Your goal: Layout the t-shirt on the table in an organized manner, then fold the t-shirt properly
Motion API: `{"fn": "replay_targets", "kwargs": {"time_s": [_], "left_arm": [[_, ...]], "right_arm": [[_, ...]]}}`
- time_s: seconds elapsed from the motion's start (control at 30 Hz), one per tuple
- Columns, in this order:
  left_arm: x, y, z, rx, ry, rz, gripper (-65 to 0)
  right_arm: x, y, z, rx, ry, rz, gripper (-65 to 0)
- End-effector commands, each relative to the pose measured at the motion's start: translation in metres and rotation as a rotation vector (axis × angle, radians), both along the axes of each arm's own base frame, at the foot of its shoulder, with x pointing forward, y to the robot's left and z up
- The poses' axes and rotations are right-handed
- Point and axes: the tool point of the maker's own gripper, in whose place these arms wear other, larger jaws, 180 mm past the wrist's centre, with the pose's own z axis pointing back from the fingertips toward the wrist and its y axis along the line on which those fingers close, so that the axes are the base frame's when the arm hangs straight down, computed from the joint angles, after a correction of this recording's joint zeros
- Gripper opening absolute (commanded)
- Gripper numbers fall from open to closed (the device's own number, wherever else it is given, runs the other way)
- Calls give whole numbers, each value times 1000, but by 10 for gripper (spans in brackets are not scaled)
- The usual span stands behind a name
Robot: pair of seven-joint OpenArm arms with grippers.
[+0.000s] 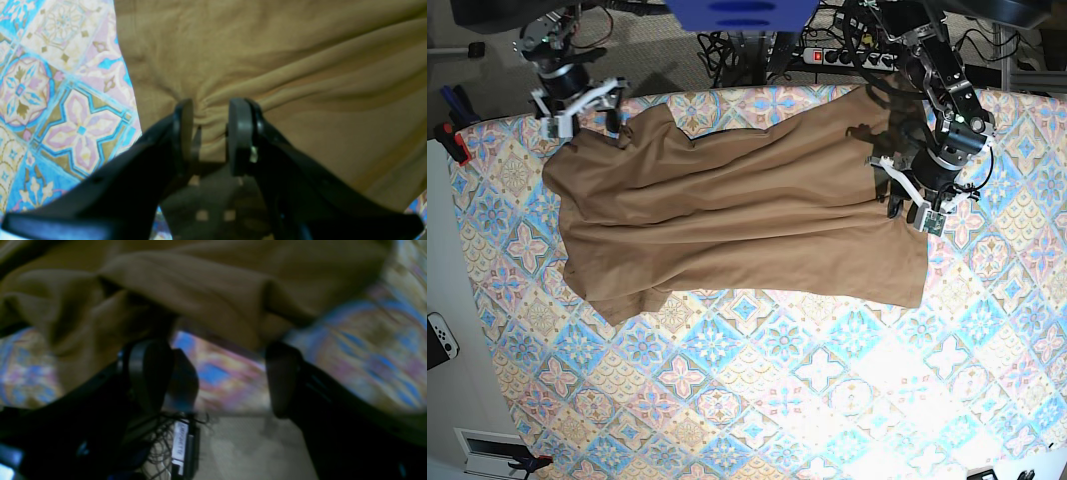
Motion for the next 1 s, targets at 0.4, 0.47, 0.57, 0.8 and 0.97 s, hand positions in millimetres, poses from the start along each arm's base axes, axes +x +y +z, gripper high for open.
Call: {"fn": "replay_targets", "kwargs": {"time_s": [0.4,0.47,0.57,0.8,0.97], "left_arm": [[7,0,12,0,-48,-4,-471],[7,1,12,1,-47,-4,-471],[7,1,12,1,-47,-4,-471],[7,1,12,1,-47,-4,-471],[7,1,12,1,-47,-4,-471]], "right_arm": [[-2,-14,4,-35,11,-26,-212],[0,-15,10,-49,1,-21,-212],[-4,-14,14,-41,-10,-22,-212],[-6,-11,34,-16,-74,-30,-212],[-1,-10,38,-2,-99,-34,-212]]}}
